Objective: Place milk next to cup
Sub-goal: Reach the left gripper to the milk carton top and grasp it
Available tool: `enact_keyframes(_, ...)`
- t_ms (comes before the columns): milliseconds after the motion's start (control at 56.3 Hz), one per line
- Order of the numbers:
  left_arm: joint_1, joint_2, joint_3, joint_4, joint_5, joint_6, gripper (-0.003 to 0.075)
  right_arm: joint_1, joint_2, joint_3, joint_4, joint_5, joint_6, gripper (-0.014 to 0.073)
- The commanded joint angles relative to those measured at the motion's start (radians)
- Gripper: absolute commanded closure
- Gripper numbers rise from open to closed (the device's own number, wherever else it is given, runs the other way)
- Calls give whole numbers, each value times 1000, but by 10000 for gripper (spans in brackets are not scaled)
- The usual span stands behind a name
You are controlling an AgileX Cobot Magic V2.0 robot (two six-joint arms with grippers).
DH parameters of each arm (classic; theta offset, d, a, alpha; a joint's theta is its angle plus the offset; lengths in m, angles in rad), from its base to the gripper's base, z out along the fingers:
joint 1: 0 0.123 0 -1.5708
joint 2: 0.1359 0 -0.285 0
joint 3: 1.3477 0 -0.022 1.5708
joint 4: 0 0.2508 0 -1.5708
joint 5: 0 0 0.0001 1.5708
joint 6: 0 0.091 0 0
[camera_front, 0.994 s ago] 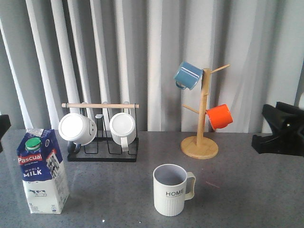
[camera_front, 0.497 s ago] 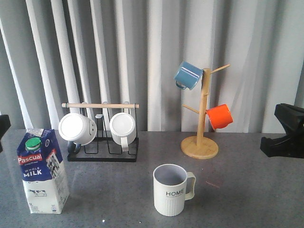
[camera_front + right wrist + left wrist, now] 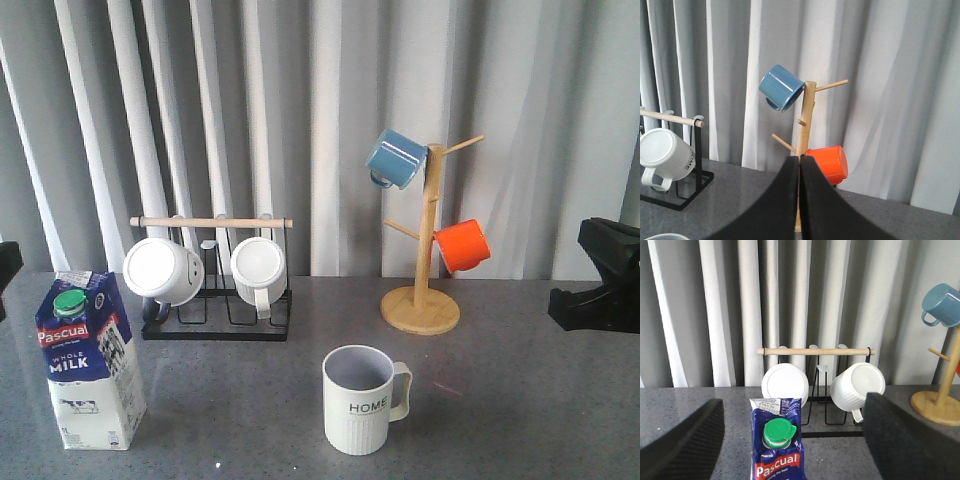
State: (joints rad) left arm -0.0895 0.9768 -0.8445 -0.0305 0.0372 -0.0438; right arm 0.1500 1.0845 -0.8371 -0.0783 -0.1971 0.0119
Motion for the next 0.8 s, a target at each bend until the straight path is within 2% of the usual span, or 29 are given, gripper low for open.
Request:
enact_keyframes(0, -2, -4, -32, -4, -83, 2, 164, -5, -20, -32, -11, -67, -2, 602)
enact_keyframes(71, -2, 3, -32, -4, -93, 14, 154, -5, -20, -32, -11, -67, -2, 602)
enact_keyframes(124, -2, 14, -35, -9, -114, 1, 119, -5, -20, -32, -11, -67, -2, 602)
enact_keyframes(249, -2, 83, -52, -11, -186, -19, -14, -5, -20, -32, -11, -67, -2, 602)
enact_keyframes(479, -2, 235, -70, -11, -259, -121, -5, -5, -20, -32, -11, -68, -2, 602)
enact_keyframes(781, -2, 391, -70, -9, -362, -88, 1, -4, -20, -32, -11, -67, -2, 602)
